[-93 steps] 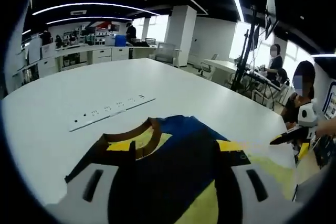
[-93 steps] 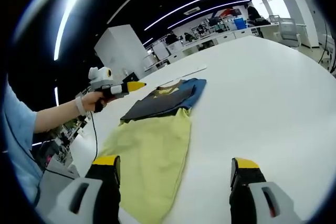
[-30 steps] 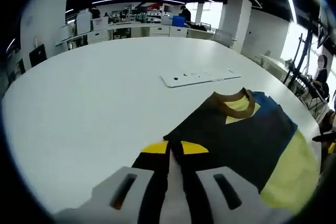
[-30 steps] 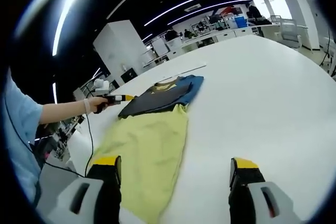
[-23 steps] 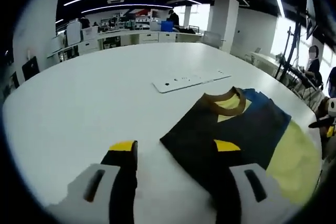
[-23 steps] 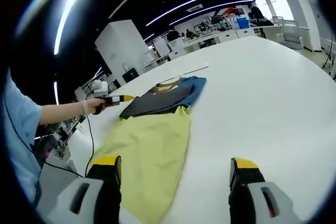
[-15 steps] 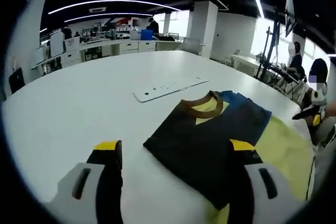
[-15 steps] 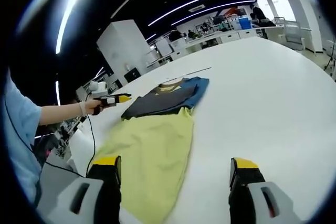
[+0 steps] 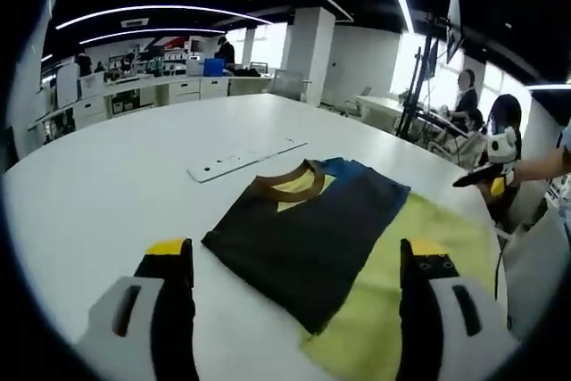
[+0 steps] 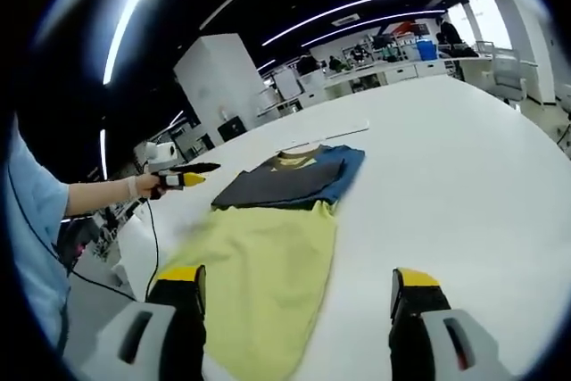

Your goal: Fold the garment on the visible template until the final outline fits inside the template.

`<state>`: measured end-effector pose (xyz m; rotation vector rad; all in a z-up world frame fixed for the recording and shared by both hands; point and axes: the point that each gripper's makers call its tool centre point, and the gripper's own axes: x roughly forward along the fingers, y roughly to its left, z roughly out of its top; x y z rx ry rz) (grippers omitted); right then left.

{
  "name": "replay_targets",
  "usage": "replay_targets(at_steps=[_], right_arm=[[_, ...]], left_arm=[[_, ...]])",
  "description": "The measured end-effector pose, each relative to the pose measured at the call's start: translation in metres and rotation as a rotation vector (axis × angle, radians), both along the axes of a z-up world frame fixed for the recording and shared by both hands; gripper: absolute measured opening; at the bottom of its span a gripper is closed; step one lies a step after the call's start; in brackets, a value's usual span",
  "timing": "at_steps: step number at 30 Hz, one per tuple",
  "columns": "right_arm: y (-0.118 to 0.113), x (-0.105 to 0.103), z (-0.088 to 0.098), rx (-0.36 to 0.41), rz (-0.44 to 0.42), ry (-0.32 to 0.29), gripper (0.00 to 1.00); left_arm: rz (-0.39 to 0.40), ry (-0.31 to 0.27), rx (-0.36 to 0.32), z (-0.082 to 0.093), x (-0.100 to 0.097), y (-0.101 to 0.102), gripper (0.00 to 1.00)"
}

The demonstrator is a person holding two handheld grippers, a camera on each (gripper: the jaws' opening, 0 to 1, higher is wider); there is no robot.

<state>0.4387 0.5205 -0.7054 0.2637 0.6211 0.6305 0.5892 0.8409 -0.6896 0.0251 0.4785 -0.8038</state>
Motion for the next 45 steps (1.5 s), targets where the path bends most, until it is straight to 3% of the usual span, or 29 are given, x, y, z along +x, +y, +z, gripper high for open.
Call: replay_targets(at_steps=[10,15,22,28,35,45], right_arm=[[0.005,-0.003,0.015,-0.013,0.030,-0.039,0.85],[0.009,-0.005,0.026,-0.010,0.048,-0.060,0.84],[0.012,-0.008,0.039,-0.032,0.076,-0.090,0.83],[0.013,-0.017,0.043,-0.020,0.071,-0.104,0.82],[0.006,-0.037,0.037,-0.021,0.063,-0.087,0.82],[-0.006,-0.045,0.037,-0.033,0.057,-0.091,0.82]], left_arm=[[0.021,0.011,-0.034,0.013,-0.073,0.018,0.89],[0.099,-0.006,-0.082,0.030,-0.099,0.038,0.88],[0.089,-0.010,-0.120,0.045,-0.142,0.041,0.85],[0.063,0.030,-0.065,0.029,-0.184,0.032,0.85],[0.039,0.039,-0.067,0.024,-0.211,0.026,0.84],[0.057,0.046,-0.056,0.016,-0.225,0.024,0.82]])
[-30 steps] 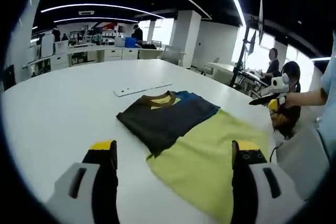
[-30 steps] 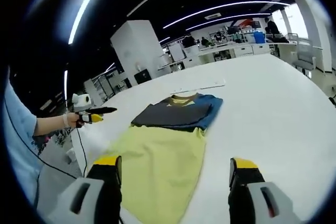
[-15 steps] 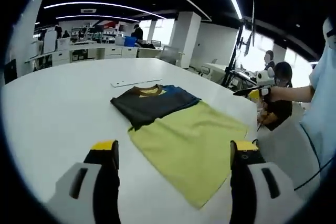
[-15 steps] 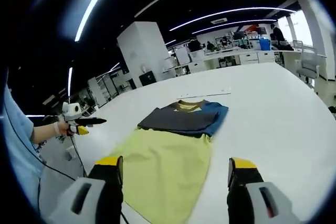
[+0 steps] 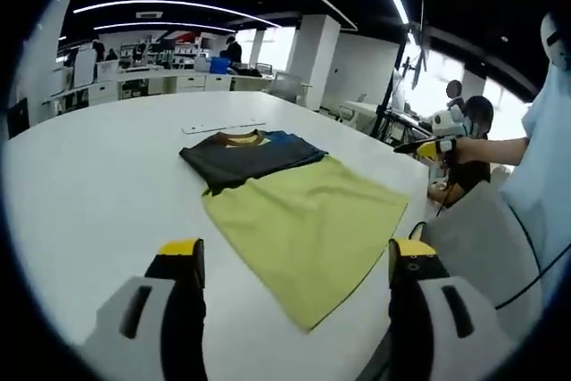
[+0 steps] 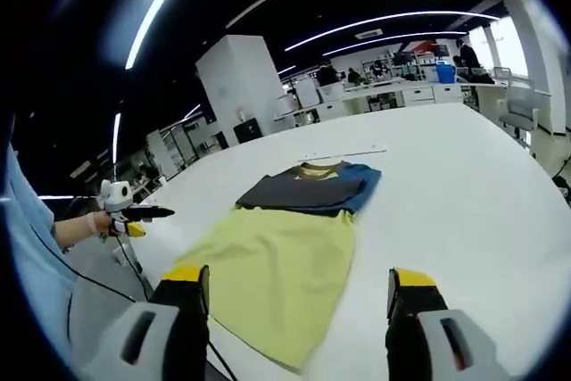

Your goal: Fold the garment on the visible template until the final outline fits inside the template.

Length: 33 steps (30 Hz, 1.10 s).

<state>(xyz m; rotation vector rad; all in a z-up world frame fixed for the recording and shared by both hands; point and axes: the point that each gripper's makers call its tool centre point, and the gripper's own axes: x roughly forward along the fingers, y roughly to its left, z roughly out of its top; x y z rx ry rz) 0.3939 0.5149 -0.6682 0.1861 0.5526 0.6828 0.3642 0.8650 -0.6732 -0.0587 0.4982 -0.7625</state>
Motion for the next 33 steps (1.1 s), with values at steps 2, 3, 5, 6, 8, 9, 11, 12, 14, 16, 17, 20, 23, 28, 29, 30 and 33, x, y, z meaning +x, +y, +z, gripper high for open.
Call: replay_targets(at_steps=[2,3,5,6,8,9,11,12,14,16,17,20,23,28,29,30,33], right_arm=[[0.000,-0.002,0.000,-0.001,0.001,0.000,0.82],[0.000,-0.002,-0.001,-0.001,0.002,0.000,0.82],[0.000,-0.005,-0.004,-0.004,0.005,0.006,0.82],[0.001,-0.007,-0.005,-0.007,0.008,0.008,0.82],[0.000,-0.012,-0.010,-0.015,0.012,0.018,0.81],[0.000,-0.014,-0.014,-0.018,0.015,0.027,0.81],[-0.002,-0.020,-0.023,-0.035,0.020,0.044,0.78],[-0.002,-0.022,-0.028,-0.044,0.021,0.056,0.77],[-0.003,-0.028,-0.039,-0.063,0.026,0.077,0.76],[-0.005,-0.035,-0.051,-0.101,0.032,0.103,0.74],[-0.006,-0.038,-0.054,-0.112,0.037,0.110,0.73],[-0.009,-0.043,-0.071,-0.126,0.051,0.144,0.72],[-0.010,-0.046,-0.079,-0.127,0.055,0.169,0.67],[-0.009,-0.050,-0.086,-0.128,0.068,0.197,0.61],[-0.009,-0.051,-0.087,-0.132,0.073,0.205,0.59],[-0.008,-0.052,-0.088,-0.133,0.077,0.205,0.57],[-0.005,-0.055,-0.090,-0.115,0.081,0.228,0.52]], left_arm=[[0.001,0.001,0.003,-0.001,0.001,0.001,0.80],[0.004,0.002,0.008,-0.003,0.002,0.002,0.79],[0.006,0.012,0.017,-0.005,0.002,0.002,0.76],[0.005,0.013,0.019,-0.006,0.002,0.002,0.75],[-0.005,0.022,0.027,-0.011,0.000,0.001,0.72],[-0.008,0.033,0.033,-0.013,-0.001,0.000,0.72],[-0.014,0.062,0.055,-0.022,-0.006,-0.002,0.67],[-0.016,0.075,0.049,-0.027,-0.008,-0.004,0.64],[-0.021,0.122,0.048,-0.036,-0.015,-0.006,0.57],[-0.022,0.167,0.082,-0.048,-0.021,-0.004,0.53],[-0.029,0.182,0.099,-0.052,-0.024,-0.002,0.51],[-0.028,0.240,0.111,-0.063,-0.031,0.000,0.44],[-0.004,0.284,0.120,-0.070,-0.035,0.004,0.36],[0.020,0.350,0.126,-0.082,-0.039,0.007,0.29],[0.024,0.356,0.125,-0.084,-0.040,0.007,0.28],[0.026,0.358,0.123,-0.084,-0.039,0.006,0.28],[0.050,0.386,0.121,-0.090,-0.038,0.006,0.25]])
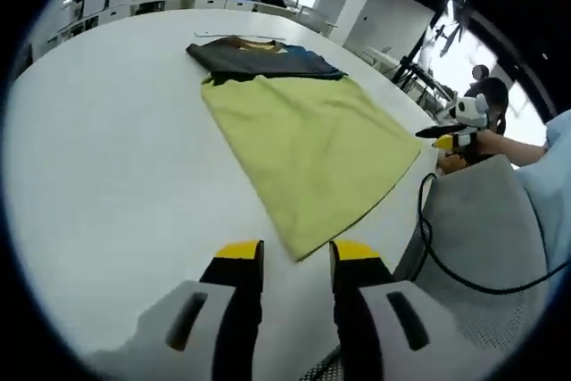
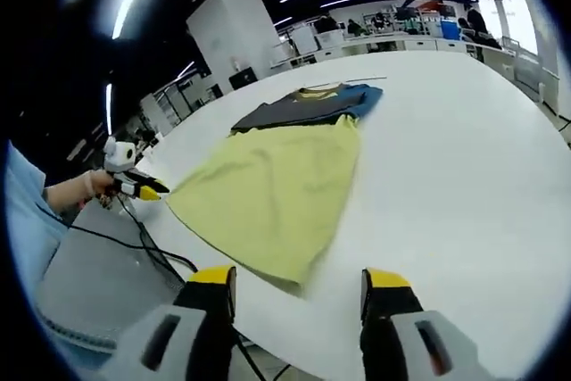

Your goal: Fold the garment on the visible template until the final outline fits inside the template.

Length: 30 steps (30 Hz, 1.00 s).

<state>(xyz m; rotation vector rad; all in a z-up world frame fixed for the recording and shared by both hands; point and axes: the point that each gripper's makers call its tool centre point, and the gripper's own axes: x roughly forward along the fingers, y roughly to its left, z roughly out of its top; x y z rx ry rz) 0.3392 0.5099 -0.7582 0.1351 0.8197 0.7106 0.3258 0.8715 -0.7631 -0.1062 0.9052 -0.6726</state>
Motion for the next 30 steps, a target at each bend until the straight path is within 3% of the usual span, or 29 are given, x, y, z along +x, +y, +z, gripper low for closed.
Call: replay_targets(at_steps=[1,3,8,12,15,17,20,23,30], right_arm=[[0.002,-0.002,-0.001,0.004,0.005,0.009,0.49],[0.004,-0.002,-0.002,0.001,0.009,0.009,0.46],[0.009,-0.002,-0.002,0.012,0.007,0.018,0.38],[0.012,0.000,-0.004,0.029,-0.009,0.027,0.27],[0.015,0.008,-0.007,0.116,-0.094,0.089,0.18],[0.013,0.010,-0.009,0.113,-0.091,0.086,0.13],[0.011,0.010,-0.015,0.096,-0.118,0.123,0.00],[0.013,0.013,0.001,0.158,-0.148,0.105,0.00],[0.010,0.011,0.028,0.200,-0.145,0.085,0.00]], left_arm=[[0.021,-0.020,-0.008,0.002,0.004,0.000,0.22],[0.028,0.014,-0.020,0.003,-0.001,0.000,0.20],[0.036,0.036,-0.029,0.003,-0.001,-0.003,0.16],[0.059,0.070,-0.048,0.001,-0.003,-0.004,0.09],[0.094,0.088,-0.070,-0.001,-0.001,-0.001,0.06],[0.105,0.117,-0.074,-0.004,-0.003,0.000,0.00],[0.095,0.109,-0.093,-0.003,-0.003,-0.002,0.00],[0.117,0.120,-0.095,-0.003,-0.002,0.000,0.00],[0.136,0.116,-0.159,0.011,-0.002,-0.002,0.00]])
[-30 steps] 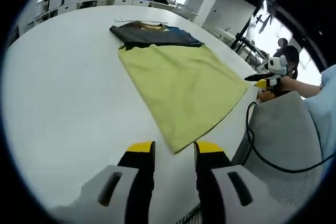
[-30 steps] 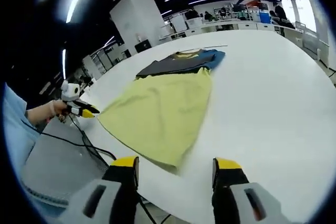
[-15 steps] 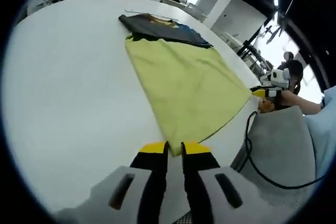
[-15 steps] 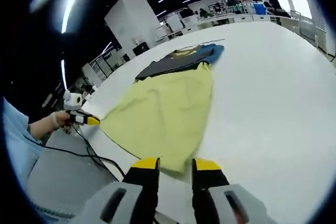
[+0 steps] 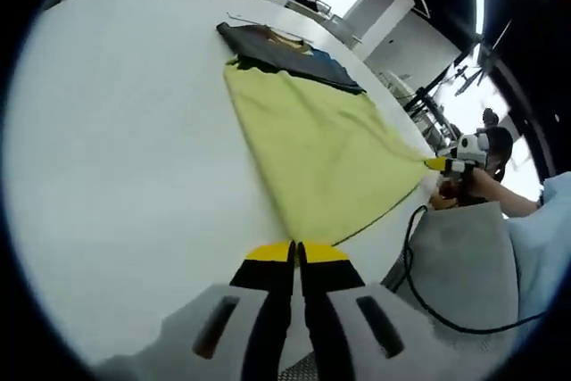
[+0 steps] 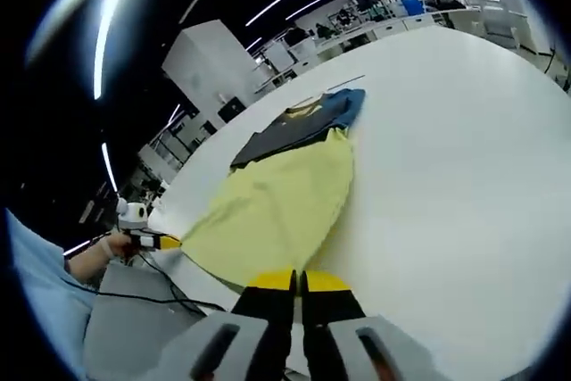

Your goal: Fold the garment on the visible template until the final outline fits inside the template.

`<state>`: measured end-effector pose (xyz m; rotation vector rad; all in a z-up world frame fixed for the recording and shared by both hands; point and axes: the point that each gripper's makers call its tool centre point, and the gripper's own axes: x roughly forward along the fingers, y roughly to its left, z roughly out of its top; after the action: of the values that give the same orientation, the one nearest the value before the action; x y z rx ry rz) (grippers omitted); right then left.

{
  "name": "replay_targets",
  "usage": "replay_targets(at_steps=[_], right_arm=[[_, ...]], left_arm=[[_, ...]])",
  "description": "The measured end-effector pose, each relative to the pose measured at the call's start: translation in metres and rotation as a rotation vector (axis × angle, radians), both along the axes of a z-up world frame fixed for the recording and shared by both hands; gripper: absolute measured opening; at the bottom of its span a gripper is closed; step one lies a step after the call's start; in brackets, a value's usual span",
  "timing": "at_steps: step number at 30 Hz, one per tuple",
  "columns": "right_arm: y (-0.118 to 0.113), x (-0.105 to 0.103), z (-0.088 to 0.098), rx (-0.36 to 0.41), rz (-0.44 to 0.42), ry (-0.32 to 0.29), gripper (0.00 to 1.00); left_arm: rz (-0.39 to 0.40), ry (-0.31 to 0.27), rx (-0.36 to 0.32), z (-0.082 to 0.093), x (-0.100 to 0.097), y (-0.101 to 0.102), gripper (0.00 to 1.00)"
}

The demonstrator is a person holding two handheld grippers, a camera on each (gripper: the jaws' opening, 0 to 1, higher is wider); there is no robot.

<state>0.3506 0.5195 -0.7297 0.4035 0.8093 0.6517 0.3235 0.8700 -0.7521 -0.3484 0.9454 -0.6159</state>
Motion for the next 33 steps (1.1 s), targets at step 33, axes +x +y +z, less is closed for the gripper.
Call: replay_targets(at_steps=[33], right_arm=[[-0.003,-0.069,0.056,0.230,-0.096,0.087,0.00]], left_arm=[[0.036,0.032,-0.147,0.077,-0.062,-0.017,0.00]])
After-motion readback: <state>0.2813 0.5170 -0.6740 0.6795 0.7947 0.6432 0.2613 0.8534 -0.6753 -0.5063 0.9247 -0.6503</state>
